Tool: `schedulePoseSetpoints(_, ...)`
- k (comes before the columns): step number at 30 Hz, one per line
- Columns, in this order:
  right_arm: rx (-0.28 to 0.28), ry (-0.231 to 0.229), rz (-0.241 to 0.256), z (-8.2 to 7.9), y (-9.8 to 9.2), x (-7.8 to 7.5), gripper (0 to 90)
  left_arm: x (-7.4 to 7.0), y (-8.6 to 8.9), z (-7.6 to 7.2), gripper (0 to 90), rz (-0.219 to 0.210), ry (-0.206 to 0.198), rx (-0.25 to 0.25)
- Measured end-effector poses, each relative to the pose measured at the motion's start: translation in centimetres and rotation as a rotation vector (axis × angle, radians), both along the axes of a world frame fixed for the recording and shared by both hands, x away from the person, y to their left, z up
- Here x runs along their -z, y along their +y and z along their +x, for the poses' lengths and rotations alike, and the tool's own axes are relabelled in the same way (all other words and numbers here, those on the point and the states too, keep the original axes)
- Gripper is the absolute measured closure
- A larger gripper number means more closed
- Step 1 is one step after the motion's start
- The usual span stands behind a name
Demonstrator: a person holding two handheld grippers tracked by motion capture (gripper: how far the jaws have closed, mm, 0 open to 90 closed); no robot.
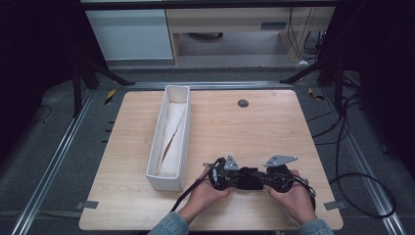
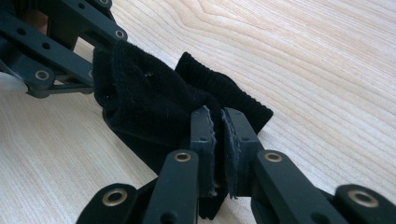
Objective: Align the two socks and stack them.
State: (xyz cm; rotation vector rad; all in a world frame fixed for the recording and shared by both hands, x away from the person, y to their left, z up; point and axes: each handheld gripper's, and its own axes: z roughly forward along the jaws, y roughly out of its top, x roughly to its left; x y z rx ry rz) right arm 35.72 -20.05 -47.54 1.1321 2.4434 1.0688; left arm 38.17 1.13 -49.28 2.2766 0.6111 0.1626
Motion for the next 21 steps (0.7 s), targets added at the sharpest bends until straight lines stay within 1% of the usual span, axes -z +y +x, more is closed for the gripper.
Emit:
schedulePoseSetpoints(3, 0.002, 0.001, 0.000, 0.0, 0.0, 0.0, 83.2, -0.4, 0.4, -0.2, 75.9, 0.002, -0.018, -0.008)
schedulePoseSetpoints(5, 0.002, 0.003, 0.000, 0.0, 0.0, 0.0, 83.1, -0.9, 0.8, -0.3, 75.0, -0.007, -0.031, -0.015)
schedulePoseSetpoints(7, 0.002, 0.004, 0.003, 0.1, 0.0, 0.0, 83.0, -1.4, 1.3, -0.5, 74.5, -0.028, -0.039, -0.024)
schedulePoseSetpoints(13, 0.002, 0.008, -0.003, 0.2, 0.1, 0.0, 82.7, -3.2, 2.2, -1.1, 71.2, -0.065, -0.063, -0.011)
schedulePoseSetpoints(15, 0.001, 0.007, -0.002, 0.2, 0.1, 0.0, 82.6, -3.4, 2.3, -1.3, 70.3, -0.067, -0.064, -0.009)
schedulePoseSetpoints(18, 0.005, 0.014, -0.002, 0.2, 0.1, 0.0, 82.3, -3.7, 2.3, -1.6, 65.7, -0.068, -0.073, 0.001)
schedulePoseSetpoints(21, 0.004, 0.015, -0.001, 0.2, 0.1, 0.0, 82.3, -3.9, 2.4, -1.9, 64.4, -0.064, -0.075, 0.015)
